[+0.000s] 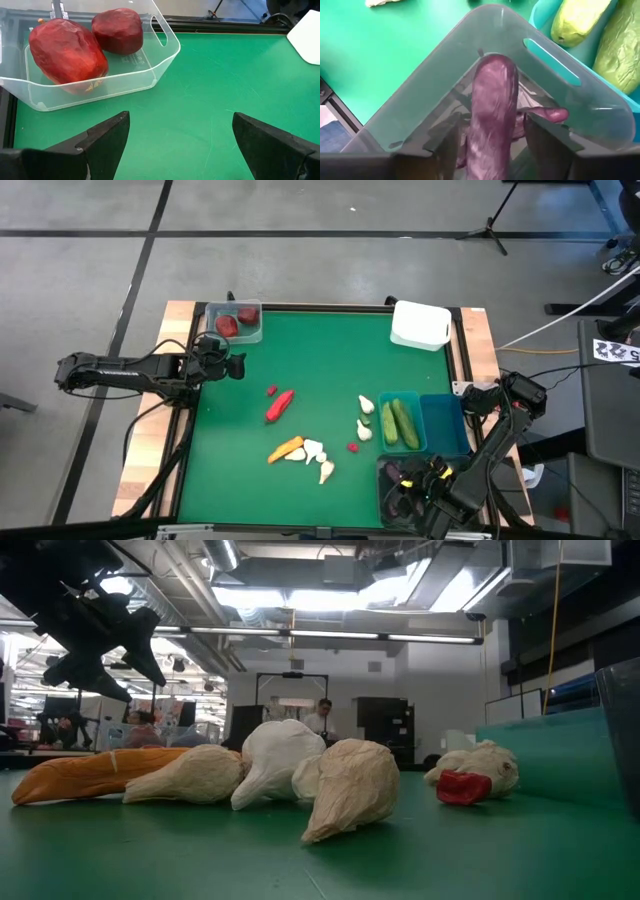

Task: Sort produce into baskets
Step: Put the eggplant into the left black bin, then put the garlic into the white bin

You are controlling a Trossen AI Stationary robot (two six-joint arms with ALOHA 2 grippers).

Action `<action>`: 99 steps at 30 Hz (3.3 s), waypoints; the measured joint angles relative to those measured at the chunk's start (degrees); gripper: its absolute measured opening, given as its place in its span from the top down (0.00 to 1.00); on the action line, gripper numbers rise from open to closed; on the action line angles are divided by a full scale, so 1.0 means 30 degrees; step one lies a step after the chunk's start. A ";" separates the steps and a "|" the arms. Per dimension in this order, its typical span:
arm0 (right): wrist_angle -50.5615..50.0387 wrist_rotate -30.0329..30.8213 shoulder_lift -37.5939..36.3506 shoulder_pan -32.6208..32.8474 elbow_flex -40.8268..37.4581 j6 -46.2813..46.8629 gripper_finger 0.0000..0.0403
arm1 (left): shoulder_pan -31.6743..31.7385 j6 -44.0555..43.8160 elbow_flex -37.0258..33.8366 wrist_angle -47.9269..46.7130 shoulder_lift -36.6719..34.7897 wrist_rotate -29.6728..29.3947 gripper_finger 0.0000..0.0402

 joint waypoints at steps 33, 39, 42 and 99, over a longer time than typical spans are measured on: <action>-0.0892 0.0064 -0.5654 -1.5230 0.0036 -2.3932 0.42 | 0.0000 -0.0999 0.0000 -0.0007 -0.0003 0.0011 0.14; 0.3159 -0.2281 -0.5667 -1.7816 -0.1271 -2.6505 0.42 | 0.0000 -0.1013 0.0000 -0.0007 0.0002 0.0010 0.14; 0.4169 -0.4449 -0.5668 -1.8551 -0.2728 -2.7213 0.42 | 0.0000 -0.1020 0.0000 -0.0007 0.0004 0.0015 0.14; 0.3524 -0.9000 0.1341 -2.0247 -0.2960 -3.0636 0.31 | 0.0000 -0.0998 -0.0007 -0.0022 -0.0003 0.0102 0.14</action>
